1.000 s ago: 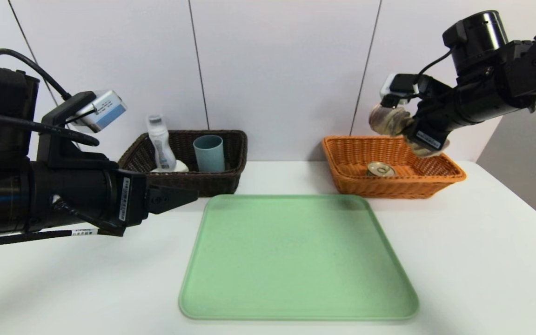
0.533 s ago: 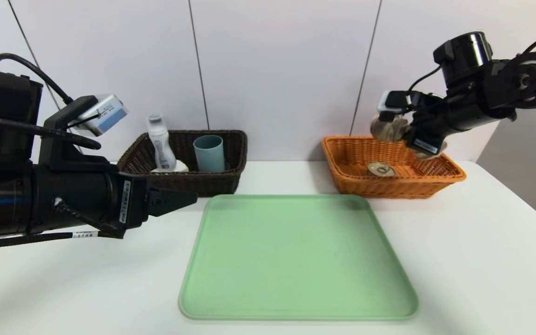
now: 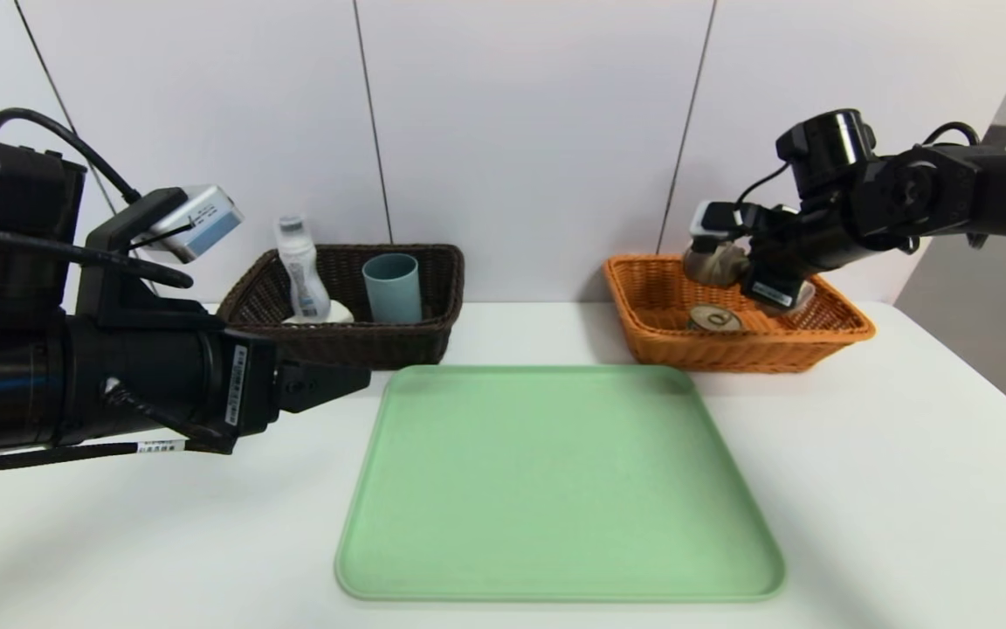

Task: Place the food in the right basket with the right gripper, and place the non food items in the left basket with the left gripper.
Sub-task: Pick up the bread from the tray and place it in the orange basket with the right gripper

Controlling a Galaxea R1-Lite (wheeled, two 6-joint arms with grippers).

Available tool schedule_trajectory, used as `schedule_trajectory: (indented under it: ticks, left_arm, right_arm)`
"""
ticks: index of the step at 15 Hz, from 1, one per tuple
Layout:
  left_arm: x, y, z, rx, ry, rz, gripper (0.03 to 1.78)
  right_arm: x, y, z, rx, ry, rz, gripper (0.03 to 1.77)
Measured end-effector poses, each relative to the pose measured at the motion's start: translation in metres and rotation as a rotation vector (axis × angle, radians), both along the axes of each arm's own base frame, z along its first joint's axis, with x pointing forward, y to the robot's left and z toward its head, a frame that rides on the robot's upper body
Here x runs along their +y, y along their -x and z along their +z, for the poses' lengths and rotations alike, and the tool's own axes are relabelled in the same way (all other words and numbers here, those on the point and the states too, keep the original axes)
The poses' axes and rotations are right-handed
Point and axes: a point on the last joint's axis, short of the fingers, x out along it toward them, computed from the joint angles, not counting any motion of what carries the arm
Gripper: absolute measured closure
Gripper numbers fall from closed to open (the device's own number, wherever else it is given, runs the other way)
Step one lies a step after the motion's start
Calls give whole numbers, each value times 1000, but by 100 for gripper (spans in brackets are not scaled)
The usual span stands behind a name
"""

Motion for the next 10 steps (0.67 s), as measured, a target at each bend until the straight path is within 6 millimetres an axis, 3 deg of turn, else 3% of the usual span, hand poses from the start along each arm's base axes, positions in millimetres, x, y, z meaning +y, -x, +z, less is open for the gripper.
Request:
schedule_trajectory:
  ticks: [5,10]
  left_arm:
    - [0,0,0,-1,0,1,12]
    - [0,0,1,-1,2,0,12]
  right_arm:
    - [-2,-5,-7,21,0,-8,82]
    - [-4,-4,-6,22,-3,-12,47]
